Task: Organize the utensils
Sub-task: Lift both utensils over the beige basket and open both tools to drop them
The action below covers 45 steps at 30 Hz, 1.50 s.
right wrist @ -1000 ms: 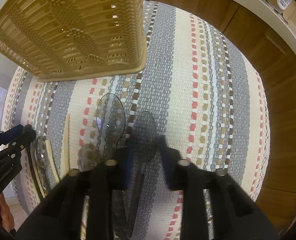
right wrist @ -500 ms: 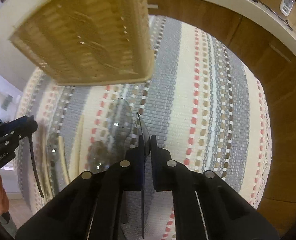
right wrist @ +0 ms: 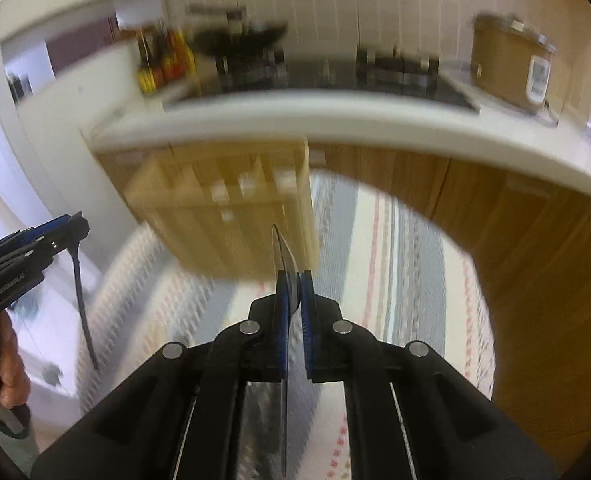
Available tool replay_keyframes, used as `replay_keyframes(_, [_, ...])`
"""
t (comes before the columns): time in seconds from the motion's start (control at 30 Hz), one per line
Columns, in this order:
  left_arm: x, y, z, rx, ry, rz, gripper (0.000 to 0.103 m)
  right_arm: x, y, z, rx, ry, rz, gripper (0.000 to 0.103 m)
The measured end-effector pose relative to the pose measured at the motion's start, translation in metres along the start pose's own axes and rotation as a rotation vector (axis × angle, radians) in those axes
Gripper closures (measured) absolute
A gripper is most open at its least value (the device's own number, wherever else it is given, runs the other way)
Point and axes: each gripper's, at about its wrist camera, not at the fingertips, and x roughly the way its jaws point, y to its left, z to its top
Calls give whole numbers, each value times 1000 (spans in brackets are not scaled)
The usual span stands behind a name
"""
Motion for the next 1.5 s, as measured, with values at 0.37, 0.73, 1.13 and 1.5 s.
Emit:
replay_keyframes(0.37, [5,-6,86,12,-346,203,67,-25,11,84,35,-389,-10,98])
replay_keyframes(0.73, [70,-12,86,56,-405,202,67,49,7,101,22,-482,-69,98])
replay_keyframes(1.13, [104,-4,45,36,-413,177,67,92,-2,67,-4,-492,-110,98])
replay_keyframes(1.5, [94,4,25,8,-358,120,44,81,1,39,-37,-433,-94,98])
